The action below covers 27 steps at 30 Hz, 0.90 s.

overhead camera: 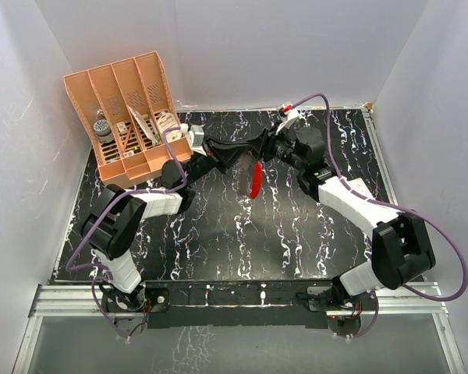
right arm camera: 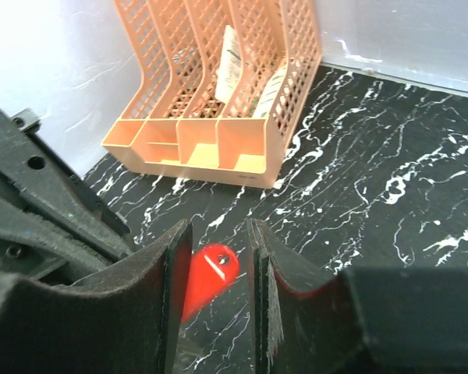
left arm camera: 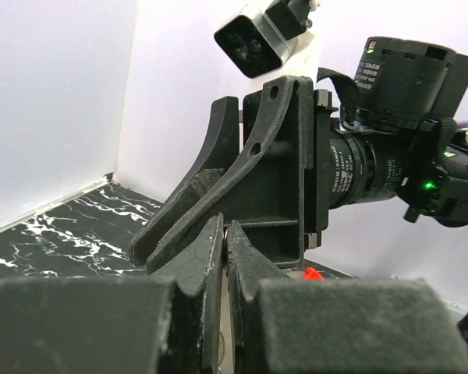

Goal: Put the keys on the keyring

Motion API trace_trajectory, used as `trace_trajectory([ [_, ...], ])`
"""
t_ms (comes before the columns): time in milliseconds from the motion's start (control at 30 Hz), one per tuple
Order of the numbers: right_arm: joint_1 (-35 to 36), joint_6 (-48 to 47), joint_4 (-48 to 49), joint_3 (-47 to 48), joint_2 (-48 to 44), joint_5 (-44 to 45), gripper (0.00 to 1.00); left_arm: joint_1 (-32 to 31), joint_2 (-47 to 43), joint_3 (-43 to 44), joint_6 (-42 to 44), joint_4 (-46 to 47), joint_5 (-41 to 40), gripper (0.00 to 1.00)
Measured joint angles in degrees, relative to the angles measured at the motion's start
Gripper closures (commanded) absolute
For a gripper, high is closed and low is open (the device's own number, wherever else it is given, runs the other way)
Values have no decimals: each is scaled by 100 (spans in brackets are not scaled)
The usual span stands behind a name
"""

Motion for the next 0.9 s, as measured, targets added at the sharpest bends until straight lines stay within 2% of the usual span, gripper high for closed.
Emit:
trace_trajectory([
  [333,208,-131,-426,-9,-223,986,63,-184,-87,-173,533,26,-448,100],
  [900,-138,-398,-468,-92,-931,885,63,-243,-667,-525,706,0,-514,100],
])
